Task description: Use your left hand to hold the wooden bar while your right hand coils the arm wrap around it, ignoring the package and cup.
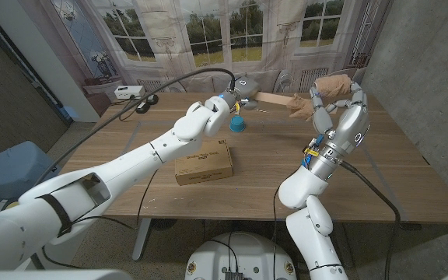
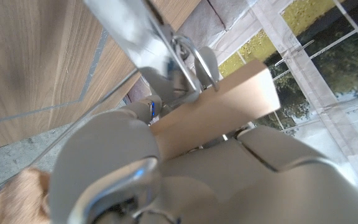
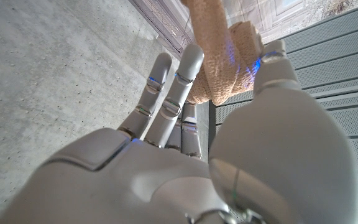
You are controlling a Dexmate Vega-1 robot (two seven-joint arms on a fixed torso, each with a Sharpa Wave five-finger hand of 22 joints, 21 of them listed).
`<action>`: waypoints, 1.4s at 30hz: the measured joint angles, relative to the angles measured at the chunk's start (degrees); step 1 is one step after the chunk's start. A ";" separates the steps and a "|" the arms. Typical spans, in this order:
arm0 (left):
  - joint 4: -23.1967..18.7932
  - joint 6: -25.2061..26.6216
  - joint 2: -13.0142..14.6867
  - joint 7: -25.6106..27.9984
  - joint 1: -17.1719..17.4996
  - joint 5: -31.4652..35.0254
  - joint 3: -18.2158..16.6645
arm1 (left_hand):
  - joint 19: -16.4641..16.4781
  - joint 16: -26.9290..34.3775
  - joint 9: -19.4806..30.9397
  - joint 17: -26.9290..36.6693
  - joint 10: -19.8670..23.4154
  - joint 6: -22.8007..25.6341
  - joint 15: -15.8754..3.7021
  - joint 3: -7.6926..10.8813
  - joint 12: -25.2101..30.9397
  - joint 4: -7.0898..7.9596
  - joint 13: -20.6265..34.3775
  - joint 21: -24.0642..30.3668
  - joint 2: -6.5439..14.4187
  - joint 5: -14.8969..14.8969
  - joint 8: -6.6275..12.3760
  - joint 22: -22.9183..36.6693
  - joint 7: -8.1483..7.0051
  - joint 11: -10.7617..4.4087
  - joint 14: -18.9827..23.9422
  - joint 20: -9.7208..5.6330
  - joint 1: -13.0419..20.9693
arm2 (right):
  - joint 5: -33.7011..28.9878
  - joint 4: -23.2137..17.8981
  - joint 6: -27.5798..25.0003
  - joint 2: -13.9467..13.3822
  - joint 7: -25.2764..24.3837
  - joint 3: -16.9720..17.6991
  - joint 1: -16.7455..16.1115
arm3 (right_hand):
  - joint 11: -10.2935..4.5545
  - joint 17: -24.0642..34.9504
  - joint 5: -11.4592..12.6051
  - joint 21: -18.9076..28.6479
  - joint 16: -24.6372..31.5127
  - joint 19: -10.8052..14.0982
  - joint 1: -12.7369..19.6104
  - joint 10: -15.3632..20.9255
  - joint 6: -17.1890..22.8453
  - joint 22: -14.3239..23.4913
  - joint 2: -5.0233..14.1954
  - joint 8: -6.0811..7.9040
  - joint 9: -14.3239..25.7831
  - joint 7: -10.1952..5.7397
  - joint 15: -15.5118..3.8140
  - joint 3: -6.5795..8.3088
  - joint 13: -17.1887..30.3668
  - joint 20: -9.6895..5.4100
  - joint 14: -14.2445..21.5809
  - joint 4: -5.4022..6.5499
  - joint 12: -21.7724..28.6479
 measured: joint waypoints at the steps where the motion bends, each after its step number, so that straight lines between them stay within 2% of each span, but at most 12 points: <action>1: 0.00 -0.75 0.11 0.90 0.12 0.25 0.00 | -0.31 -0.26 0.07 -0.06 0.00 0.00 -0.15 -0.13 -0.30 0.13 -0.16 0.00 -0.07 0.00 -0.09 -0.13 0.00 0.00 -0.18 0.11 0.05 | 1.11 0.00 -0.61 0.00 0.39 0.00 0.00 | 0.00 -0.04 0.00 0.00 -0.15 0.00 0.00 0.00 0.00 0.00 0.00 0.00 -0.01 0.00 0.00 0.00 0.00 0.00 0.00 0.00 0.00; 3: 0.01 -1.43 0.36 1.82 0.35 0.52 -0.02 | -0.50 -0.29 0.31 -0.16 0.01 0.01 -0.05 -0.23 -0.67 0.23 -0.55 0.00 -0.47 0.24 -0.09 -0.42 -0.01 0.00 -0.55 -0.10 -0.35 | 3.27 -2.35 -1.69 -3.92 1.18 -1.34 0.64 | 0.00 -0.10 0.00 0.00 -0.23 0.00 0.00 0.00 0.00 0.00 0.00 0.01 -0.10 0.00 0.00 0.00 0.00 0.00 0.00 0.00 -0.01; 12: -0.27 -3.81 1.27 4.96 1.46 1.73 -0.65 | -1.43 -0.95 1.04 -0.43 0.41 1.72 -0.07 0.11 -1.72 0.57 -0.67 -0.23 -1.58 1.40 -0.85 -0.96 -0.49 -0.37 -1.56 0.21 -1.46 | 14.70 -8.38 -7.19 -11.75 6.12 -3.07 1.95 | -0.01 -0.32 -0.01 -0.22 -0.23 0.00 0.00 0.01 0.00 0.01 0.00 0.00 0.00 0.00 -0.01 0.00 0.00 0.00 -0.01 0.00 -0.17; 17: -0.55 -4.66 1.63 6.15 2.23 2.25 -1.12 | -1.63 -1.26 1.10 -0.72 0.42 2.13 0.14 0.11 -2.33 0.57 -0.76 -0.23 -1.91 2.00 -1.03 -1.23 -0.50 -0.37 -1.76 0.41 -1.73 | 19.66 -10.27 -10.89 -13.51 9.38 -3.19 2.32 | -0.01 -0.31 -0.02 -0.22 -0.23 0.00 0.00 0.01 0.00 0.01 0.00 -0.02 0.00 0.00 -0.01 0.00 0.00 0.00 -0.01 0.00 -0.25; 18: -0.61 -5.36 1.71 7.36 2.41 2.60 -1.26 | -1.73 -1.26 1.10 -0.71 0.42 2.14 0.13 0.20 -2.48 0.66 -0.92 -0.23 -2.27 2.23 -1.04 -1.23 -0.50 -0.37 -1.76 0.31 -1.70 | 20.60 -12.28 -11.72 -15.26 10.17 -3.31 2.79 | -0.01 -0.33 -0.02 -0.22 -0.48 0.00 0.00 0.01 0.00 0.01 0.00 -0.05 0.00 0.00 -0.01 0.00 0.00 0.00 -0.01 0.00 -0.35; 25: -1.08 -6.51 2.09 10.06 3.51 3.48 -1.91 | -2.15 -1.47 1.55 -0.64 0.42 3.55 -0.06 0.17 -2.68 0.97 -0.57 -0.23 -3.10 2.92 -1.57 -1.32 -0.69 -0.36 -1.95 0.31 -2.08 | 25.55 -16.88 -19.01 -18.44 15.35 -3.39 4.30 | -0.06 -0.36 -0.09 -0.22 -0.66 0.00 0.00 0.07 0.00 0.01 0.00 -0.07 0.00 0.00 -0.01 0.00 0.00 0.00 -0.01 0.00 -0.45; 29: -1.42 -6.69 2.26 11.55 4.24 4.27 -2.25 | -1.84 -1.73 3.02 -0.73 0.52 3.54 0.01 0.51 -1.59 1.78 2.86 0.31 -3.16 4.26 -1.71 -0.74 -0.67 -0.47 -1.24 0.43 -2.14 | 27.65 -17.39 -23.21 -18.73 18.19 -3.38 4.50 | -0.06 -0.36 -0.14 -0.44 -0.66 0.00 0.00 0.07 0.00 0.01 0.00 -0.19 0.00 0.00 -0.01 0.00 0.00 0.00 -0.01 0.00 -0.47; 31: -1.62 -6.69 2.31 12.12 4.56 4.77 -2.34 | -0.94 -1.08 4.89 -0.04 -0.23 2.64 -0.11 0.76 -0.34 2.64 6.45 0.45 -3.15 5.40 -1.67 0.46 -0.10 -0.56 -0.04 0.18 -2.15 | 29.12 -20.75 -26.48 -20.74 20.18 -2.99 6.12 | -0.06 -0.36 -0.14 -0.45 -0.66 0.00 0.00 0.07 0.00 0.01 0.00 -0.30 0.00 0.00 -0.01 0.00 0.00 0.00 -0.01 0.00 -0.64; 34: -1.90 -6.69 2.42 12.12 5.10 4.77 -2.48 | -0.45 -0.20 7.76 1.23 -1.45 0.42 -0.17 0.88 1.52 4.07 11.61 0.45 -2.82 6.72 0.06 2.20 -0.09 -0.77 0.63 0.13 -2.48 | 31.05 -20.75 -30.43 -20.74 22.36 -2.99 6.12 | -0.06 -0.44 -0.15 -0.45 -0.66 0.00 0.00 0.07 0.00 0.01 0.00 -0.38 0.00 0.00 -0.01 0.00 0.00 0.00 -0.01 0.00 -0.67; 38: -2.37 -6.69 2.63 12.12 5.86 4.77 -2.79 | -0.06 0.25 9.21 1.60 -1.77 -0.29 -0.17 0.91 2.46 4.52 13.88 0.45 -2.37 7.18 0.46 2.88 -0.01 -0.89 0.63 -0.10 -3.24 | 33.61 -20.75 -35.66 -20.74 24.79 -2.99 6.12 | -0.06 -0.63 -0.18 -0.45 -0.66 0.00 0.00 0.07 0.00 0.09 0.00 -0.46 -0.02 0.00 -0.01 0.00 0.00 0.00 -0.01 0.00 -0.69; 39: -2.51 -6.31 2.71 14.43 6.11 6.65 -2.91 | -0.06 0.39 9.43 1.75 -1.93 -0.38 -0.17 0.82 2.66 4.61 14.20 0.45 -2.30 7.30 0.63 2.92 -0.09 -1.03 0.63 -0.10 -3.31 | 34.30 -24.82 -37.20 -23.90 25.38 -2.48 8.99 | -0.06 -0.63 -0.19 -0.45 -0.66 0.00 0.00 0.07 0.00 0.13 0.00 -0.53 -0.02 0.00 -0.01 0.00 0.00 0.00 -0.01 0.00 -0.77; 42: -2.74 -6.29 2.88 15.02 6.65 6.94 -3.15 | -0.06 0.39 10.13 1.96 -2.34 -0.78 -0.17 0.82 2.99 4.61 14.69 0.45 -2.07 7.35 1.20 2.92 -0.30 -1.24 0.63 -0.10 -3.54 | 35.99 -25.59 -41.22 -24.54 26.67 -2.39 9.56 | -0.06 -0.88 -0.19 -0.45 -1.09 -0.21 0.00 0.07 0.00 0.15 0.00 -0.60 -0.03 0.00 -0.01 0.00 0.00 0.22 -0.01 0.00 -0.90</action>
